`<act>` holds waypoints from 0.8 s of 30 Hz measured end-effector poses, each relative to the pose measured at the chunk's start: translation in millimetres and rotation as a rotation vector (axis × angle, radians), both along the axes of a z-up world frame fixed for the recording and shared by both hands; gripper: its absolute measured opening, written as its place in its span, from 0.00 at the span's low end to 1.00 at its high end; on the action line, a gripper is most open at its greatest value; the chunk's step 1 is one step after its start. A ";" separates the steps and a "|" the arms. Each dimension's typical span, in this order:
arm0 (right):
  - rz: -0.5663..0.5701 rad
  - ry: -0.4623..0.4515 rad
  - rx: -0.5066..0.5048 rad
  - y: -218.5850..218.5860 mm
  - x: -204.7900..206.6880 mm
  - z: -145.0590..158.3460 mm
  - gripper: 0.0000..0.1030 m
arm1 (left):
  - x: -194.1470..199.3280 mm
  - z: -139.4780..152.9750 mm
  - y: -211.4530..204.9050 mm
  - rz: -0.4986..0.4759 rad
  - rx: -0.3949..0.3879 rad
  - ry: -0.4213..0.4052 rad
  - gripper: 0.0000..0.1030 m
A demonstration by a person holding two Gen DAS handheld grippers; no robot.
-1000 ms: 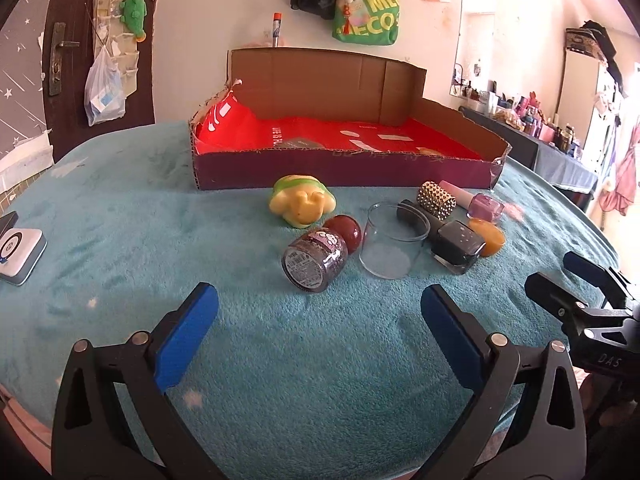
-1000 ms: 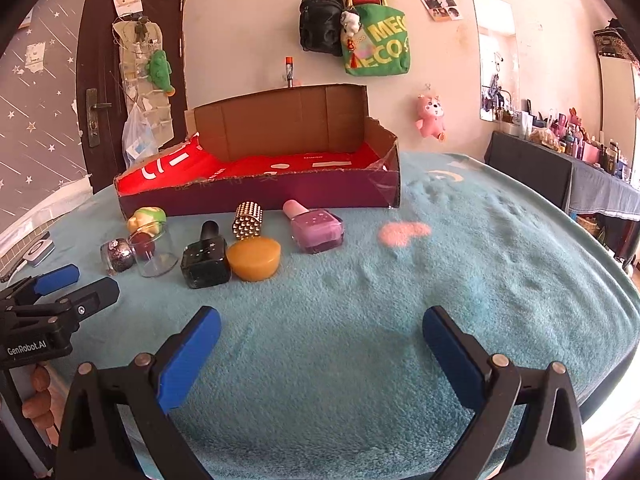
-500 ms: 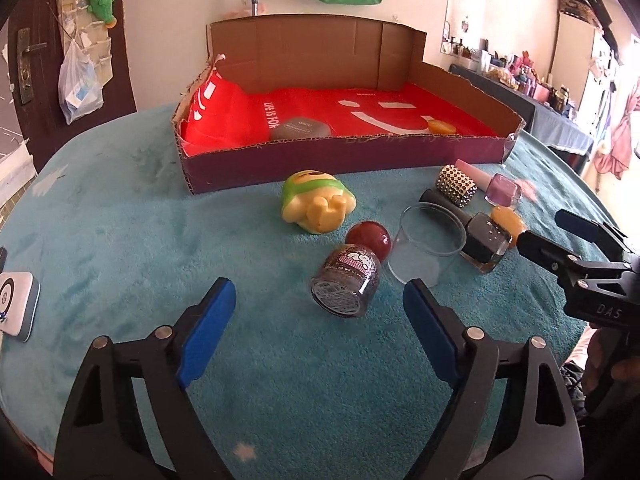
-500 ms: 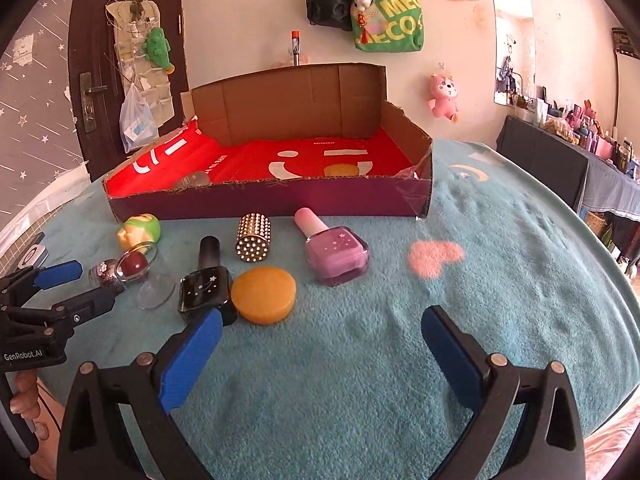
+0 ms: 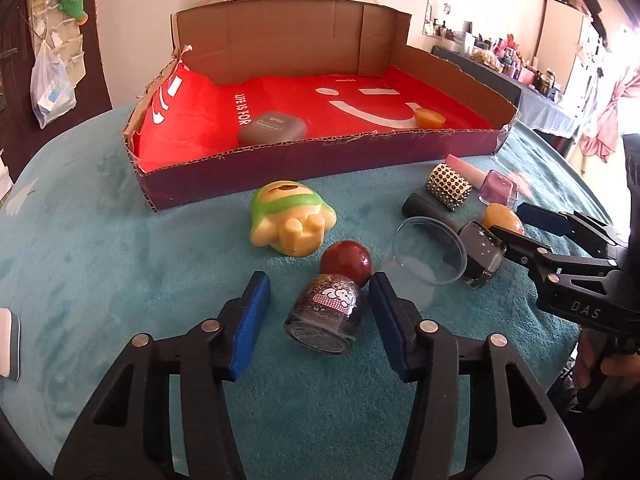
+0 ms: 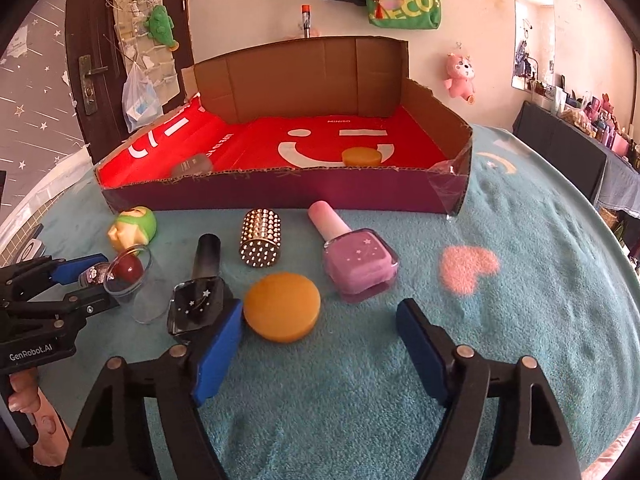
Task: Organize rigid objects
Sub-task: 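Grasp the red-lidded glitter jar with the left tool while the right tool grasps the second puff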
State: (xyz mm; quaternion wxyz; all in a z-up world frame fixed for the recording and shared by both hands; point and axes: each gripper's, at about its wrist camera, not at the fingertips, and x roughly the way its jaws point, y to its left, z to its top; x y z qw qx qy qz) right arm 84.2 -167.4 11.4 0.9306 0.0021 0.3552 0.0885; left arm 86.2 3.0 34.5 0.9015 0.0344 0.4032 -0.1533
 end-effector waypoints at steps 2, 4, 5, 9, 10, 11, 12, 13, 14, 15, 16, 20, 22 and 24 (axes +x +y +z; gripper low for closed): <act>0.014 -0.007 0.010 1.6 0.0 1.3 0.59 | 0.4 0.2 -3.2 -0.016 0.002 -0.002 0.34; 0.029 -0.008 0.014 4.4 -0.3 2.0 0.47 | -0.6 0.7 -6.7 -0.029 0.021 -0.011 0.29; 0.039 -0.009 0.013 5.7 -1.0 2.1 0.43 | -0.6 1.4 -6.7 -0.034 0.018 -0.010 0.29; 0.061 -0.016 0.008 8.6 -5.4 4.6 0.39 | 0.4 4.4 -5.3 -0.027 -0.008 0.007 0.29; 0.066 -0.020 0.006 9.3 -6.5 5.9 0.39 | 0.0 5.4 -5.2 -0.026 -0.012 0.005 0.29; 0.069 -0.028 0.004 9.7 -8.2 7.7 0.39 | -0.5 6.5 -5.7 -0.027 -0.012 0.003 0.29; 0.071 -0.036 0.003 10.3 -9.6 9.5 0.39 | -1.5 8.0 -6.3 -0.028 -0.010 -0.001 0.29; 0.073 -0.041 0.004 10.4 -10.7 11.1 0.39 | -2.7 9.4 -6.5 -0.027 -0.008 -0.007 0.29; 0.076 -0.044 0.007 10.4 -11.5 12.4 0.39 | -4.0 10.8 -6.7 -0.028 -0.007 -0.013 0.29; 0.077 -0.045 0.009 10.5 -11.7 13.3 0.39 | -5.0 12.1 -7.0 -0.030 -0.008 -0.016 0.29; 0.078 -0.045 0.010 10.2 -11.9 13.9 0.39 | -6.1 13.2 -7.1 -0.030 -0.010 -0.018 0.29; 0.081 -0.034 0.016 9.0 -10.7 12.4 0.39 | -7.2 15.1 -6.8 -0.027 -0.014 -0.021 0.29; 0.082 -0.032 0.017 8.4 -10.5 12.4 0.39 | -7.0 15.1 -6.6 -0.026 -0.015 -0.018 0.29; 0.081 -0.036 0.015 8.7 -10.6 12.3 0.39 | -7.4 15.4 -6.7 -0.026 -0.014 -0.019 0.29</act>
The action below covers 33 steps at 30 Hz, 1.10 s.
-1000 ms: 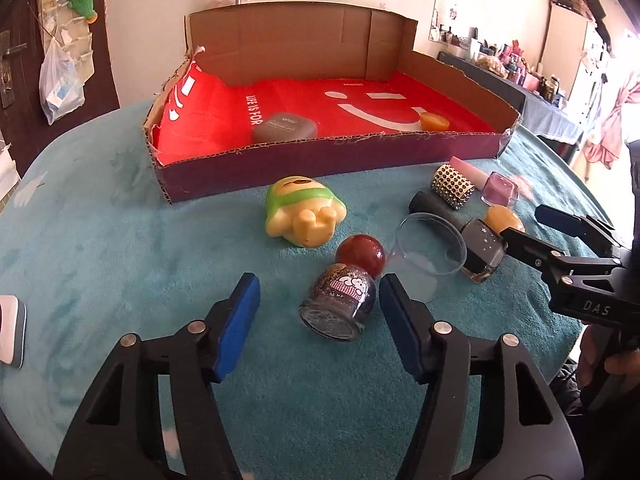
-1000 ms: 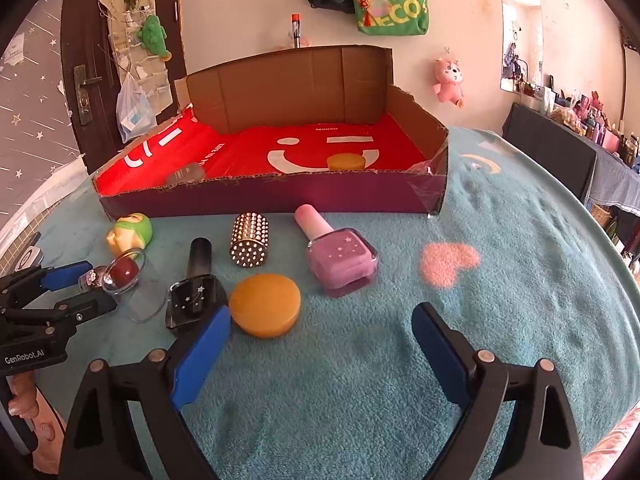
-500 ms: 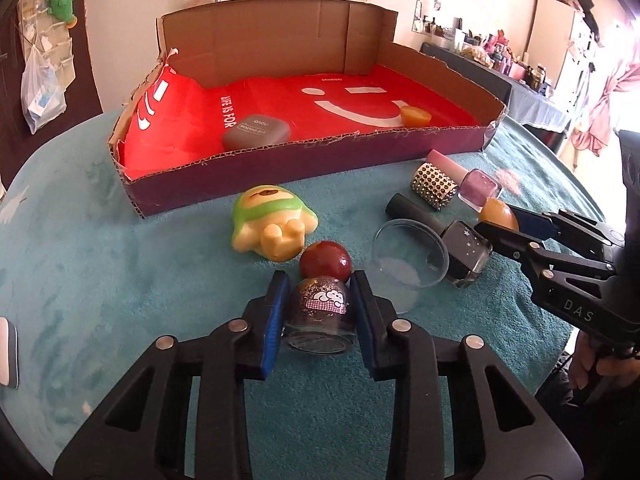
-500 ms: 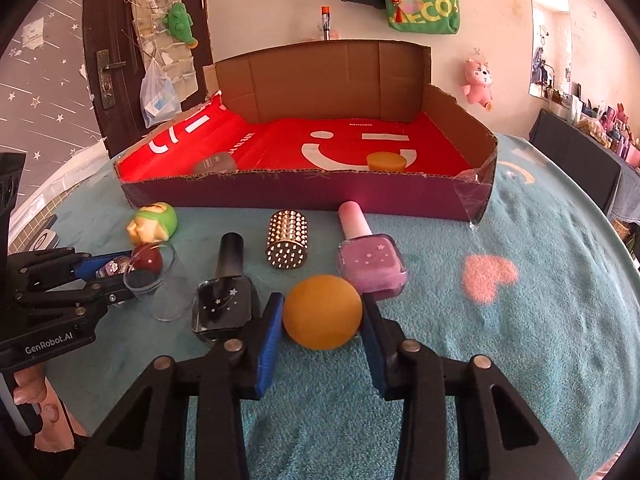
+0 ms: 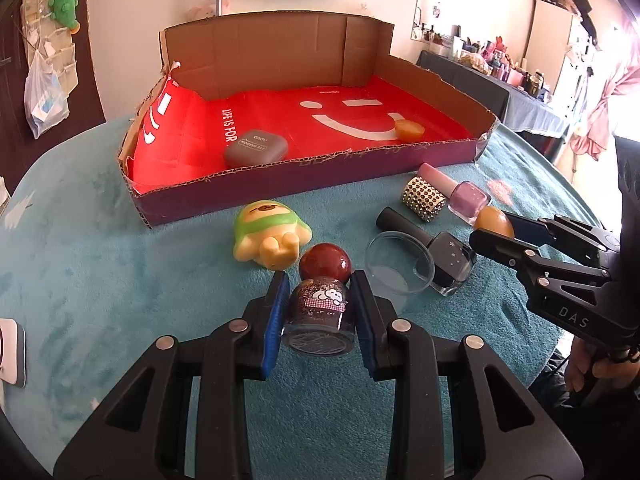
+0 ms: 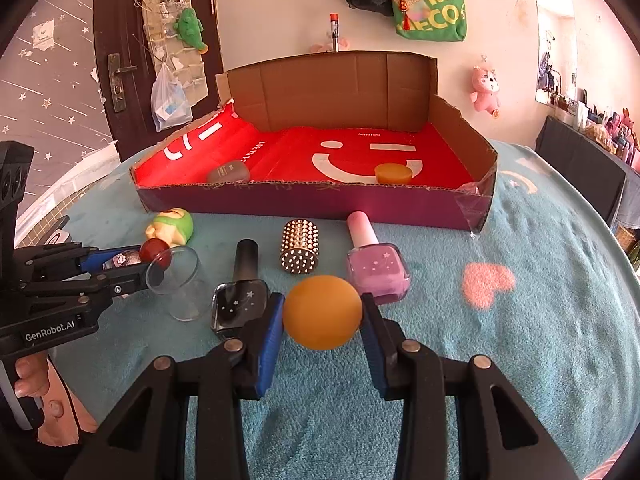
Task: Organize rigid objects
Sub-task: 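Grasp the red-lidded glitter jar with the left tool while the right tool grasps the second puff, then carry the glitter jar with the left tool into the box while the right tool carries the puff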
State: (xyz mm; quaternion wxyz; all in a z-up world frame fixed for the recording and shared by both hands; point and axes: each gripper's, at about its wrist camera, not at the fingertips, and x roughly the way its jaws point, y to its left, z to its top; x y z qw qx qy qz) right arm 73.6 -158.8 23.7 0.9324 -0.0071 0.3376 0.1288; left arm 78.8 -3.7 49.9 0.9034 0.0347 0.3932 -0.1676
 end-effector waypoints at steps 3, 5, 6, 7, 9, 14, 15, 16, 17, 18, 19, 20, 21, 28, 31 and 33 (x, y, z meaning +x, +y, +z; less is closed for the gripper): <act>0.000 -0.003 -0.002 -0.7 0.3 -0.1 0.39 | -0.5 2.1 0.1 -0.002 -0.004 -0.003 0.29; 0.002 -0.006 -0.004 -0.6 0.6 0.9 0.39 | -1.5 4.2 -0.2 -0.006 -0.008 -0.009 0.29; 0.003 -0.009 -0.004 -0.4 0.7 2.1 0.39 | -1.9 6.0 -0.4 -0.008 -0.011 -0.014 0.29; 0.005 -0.013 -0.004 -0.3 0.9 3.2 0.39 | -2.4 8.1 -0.7 -0.011 -0.014 -0.021 0.29; 0.011 -0.020 -0.005 -0.2 1.9 6.9 0.39 | -2.1 12.9 -2.5 -0.016 -0.015 -0.033 0.29; 0.031 -0.053 -0.011 -1.5 13.3 23.6 0.39 | 6.1 27.2 -9.5 -0.038 -0.055 -0.057 0.29; 0.039 -0.060 -0.010 -2.0 17.0 27.5 0.39 | 10.3 30.4 -11.9 -0.042 -0.062 -0.060 0.29; 0.050 -0.063 -0.008 -1.7 21.7 31.5 0.39 | 13.5 33.1 -13.5 -0.044 -0.066 -0.065 0.29; 0.062 -0.066 -0.007 -1.5 26.9 34.7 0.39 | 18.1 36.0 -16.0 -0.047 -0.069 -0.071 0.29; 0.072 -0.068 -0.008 -1.2 32.3 37.6 0.39 | 23.5 38.9 -18.4 -0.054 -0.072 -0.078 0.29; 0.088 -0.069 -0.012 -0.4 38.3 40.1 0.39 | 29.3 41.7 -20.5 -0.061 -0.078 -0.083 0.29; 0.103 -0.070 -0.015 0.6 44.2 42.1 0.39 | 36.6 44.4 -22.7 -0.068 -0.086 -0.085 0.29; 0.116 -0.070 -0.019 1.5 50.8 43.8 0.39 | 43.6 46.0 -25.2 -0.075 -0.089 -0.084 0.29; 0.225 -0.006 -0.012 3.9 106.1 45.1 0.39 | 101.8 42.1 -44.0 -0.110 -0.044 -0.040 0.29; 0.262 0.038 -0.015 5.2 128.0 40.8 0.39 | 119.3 36.5 -53.6 -0.124 0.001 -0.027 0.29; 0.288 0.054 -0.044 9.2 138.2 37.9 0.39 | 130.5 30.4 -58.4 -0.127 0.027 -0.004 0.29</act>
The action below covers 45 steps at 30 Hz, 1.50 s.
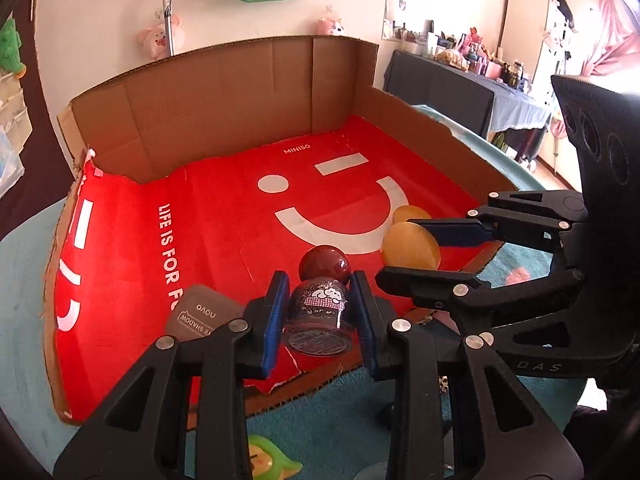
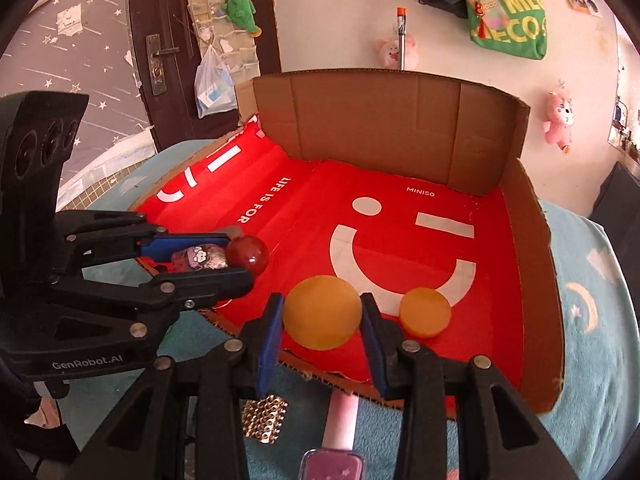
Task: Organize rigid objects
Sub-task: 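Carry the glitter jar with the left tool into the box while the right tool carries the puff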
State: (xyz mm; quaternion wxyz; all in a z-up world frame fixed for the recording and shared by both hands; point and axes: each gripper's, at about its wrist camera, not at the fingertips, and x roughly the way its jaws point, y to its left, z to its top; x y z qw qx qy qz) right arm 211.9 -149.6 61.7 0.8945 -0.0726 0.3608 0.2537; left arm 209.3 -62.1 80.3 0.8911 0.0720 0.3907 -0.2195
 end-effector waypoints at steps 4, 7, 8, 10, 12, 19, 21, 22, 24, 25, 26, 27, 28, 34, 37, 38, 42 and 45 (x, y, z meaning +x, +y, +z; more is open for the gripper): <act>0.031 0.043 -0.040 3.9 18.2 -9.0 0.39 | 15.0 -13.0 -3.6 0.002 0.032 0.034 0.29; 0.063 0.069 -0.062 6.5 25.9 -14.2 0.39 | 22.5 -19.2 -6.0 -0.009 0.044 0.049 0.28; 0.071 0.077 -0.067 7.0 28.9 -15.4 0.39 | 24.8 -21.0 -6.0 -0.012 0.045 0.057 0.28; 0.089 0.096 -0.072 7.0 33.9 -17.7 0.39 | 28.5 -24.1 -6.1 -0.021 0.046 0.067 0.28; 0.108 0.116 -0.080 7.8 37.9 -20.3 0.39 | 30.8 -26.8 -5.6 -0.027 0.044 0.081 0.28; 0.140 0.169 -0.089 7.8 46.5 -25.8 0.39 | 34.2 -29.5 -4.0 -0.032 0.046 0.115 0.28; 0.144 0.173 -0.095 8.1 47.5 -25.9 0.39 | 35.3 -29.9 -4.0 -0.031 0.046 0.117 0.28; 0.145 0.175 -0.095 7.6 47.7 -25.7 0.39 | 35.4 -29.9 -4.1 -0.032 0.047 0.116 0.28; 0.143 0.177 -0.094 8.1 48.1 -25.8 0.39 | 35.6 -30.0 -3.7 -0.030 0.048 0.117 0.28; 0.143 0.173 -0.097 8.2 48.1 -25.7 0.39 | 35.6 -30.1 -3.4 -0.027 0.049 0.116 0.28; 0.143 0.172 -0.100 8.6 48.2 -26.1 0.39 | 36.7 -30.8 -4.2 -0.027 0.051 0.115 0.28; 0.142 0.171 -0.103 8.6 48.1 -26.3 0.39 | 36.6 -30.8 -3.8 -0.026 0.051 0.114 0.28; 0.142 0.171 -0.105 8.7 47.9 -26.5 0.39 | 37.1 -31.1 -4.1 -0.026 0.050 0.115 0.28; 0.143 0.173 -0.106 11.8 49.2 -27.2 0.39 | 37.3 -31.4 -5.0 -0.024 0.054 0.113 0.28; 0.144 0.176 -0.106 12.1 49.3 -27.2 0.40 | 37.7 -31.3 -4.2 -0.024 0.050 0.117 0.29; 0.144 0.176 -0.106 12.6 50.2 -27.4 0.42 | 37.7 -31.1 -3.8 -0.023 0.049 0.116 0.29; 0.142 0.175 -0.104 11.9 50.1 -27.5 0.45 | 37.5 -30.3 -2.8 -0.020 0.047 0.111 0.29; 0.138 0.178 -0.104 11.2 50.9 -27.0 0.47 | 36.9 -29.9 -2.4 -0.020 0.044 0.109 0.29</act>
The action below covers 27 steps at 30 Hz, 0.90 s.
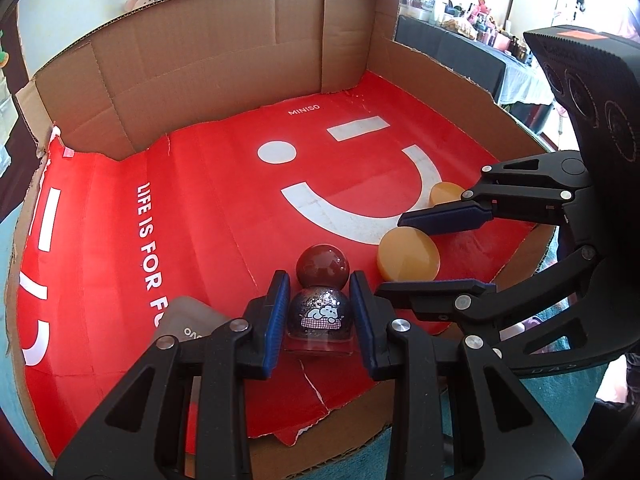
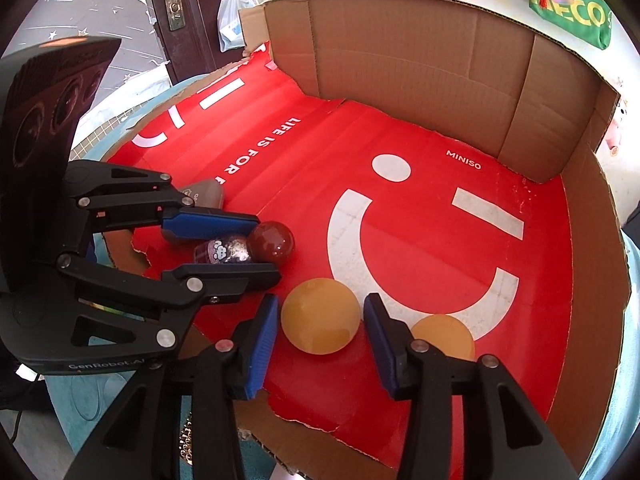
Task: Organize rigid objects
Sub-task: 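Carry the glitter jar with the left tool into the box while the right tool carries the puff, then open both tools to release the jar and puff inside the box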
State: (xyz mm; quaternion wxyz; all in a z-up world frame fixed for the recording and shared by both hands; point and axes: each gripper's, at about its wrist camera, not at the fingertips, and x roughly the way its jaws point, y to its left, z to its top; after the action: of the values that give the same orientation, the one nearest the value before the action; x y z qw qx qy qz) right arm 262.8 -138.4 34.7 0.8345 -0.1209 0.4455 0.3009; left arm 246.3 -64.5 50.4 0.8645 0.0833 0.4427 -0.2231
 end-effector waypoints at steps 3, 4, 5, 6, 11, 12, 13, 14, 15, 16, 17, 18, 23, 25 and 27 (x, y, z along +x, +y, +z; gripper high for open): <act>-0.001 0.002 -0.002 -0.2 0.5 0.7 0.48 | -0.4 0.8 0.4 0.000 -0.002 0.001 0.29; -0.002 0.002 -0.003 -0.2 0.6 0.9 0.48 | -0.4 1.2 0.5 -0.001 -0.003 0.001 0.29; -0.003 0.001 -0.005 0.2 1.2 1.0 0.50 | -0.3 1.3 0.6 -0.001 -0.003 0.004 0.29; -0.005 0.000 -0.007 -0.1 1.7 1.1 0.52 | -0.2 1.3 0.8 0.000 -0.004 0.007 0.29; -0.018 0.002 -0.003 -5.1 3.4 2.1 0.53 | -1.1 4.2 1.8 0.004 -0.009 0.005 0.29; -0.021 0.003 -0.001 -6.5 3.4 2.8 0.53 | -2.0 5.8 2.3 0.006 -0.012 0.002 0.29; -0.024 0.002 -0.002 -7.5 3.6 3.6 0.53 | -2.9 7.0 2.7 0.006 -0.016 -0.002 0.29; -0.027 -0.002 -0.003 -8.7 2.9 4.8 0.54 | -3.6 8.7 3.2 0.006 -0.022 -0.005 0.29; -0.029 -0.004 -0.002 -9.7 2.5 6.1 0.55 | -4.6 10.6 3.8 0.006 -0.028 -0.010 0.29; -0.032 -0.007 -0.001 -11.0 1.6 7.6 0.56 | -5.6 12.5 4.1 0.007 -0.031 -0.014 0.29; -0.034 -0.011 0.001 -12.4 0.9 9.2 0.58 | -7.0 14.8 4.4 0.008 -0.036 -0.019 0.29; -0.036 -0.014 0.004 -14.0 0.1 10.7 0.59 | -8.7 17.1 5.0 0.007 -0.043 -0.024 0.29; -0.049 -0.034 0.015 -20.1 -6.7 21.3 0.64 | -20.9 31.2 9.1 0.013 -0.080 -0.052 0.37; -0.057 -0.046 0.023 -23.4 -11.3 27.4 0.65 | -29.6 39.5 11.8 0.021 -0.100 -0.088 0.71; -0.066 -0.055 0.039 -26.7 -16.3 35.0 0.66 | -43.2 51.1 14.3 0.019 -0.130 -0.160 0.71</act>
State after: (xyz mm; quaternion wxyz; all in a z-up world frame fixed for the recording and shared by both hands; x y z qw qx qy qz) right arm 246.5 -165.1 69.6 0.8582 -0.0981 0.4200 0.2783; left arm 203.1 -50.3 101.5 0.9026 0.0406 0.3578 -0.2360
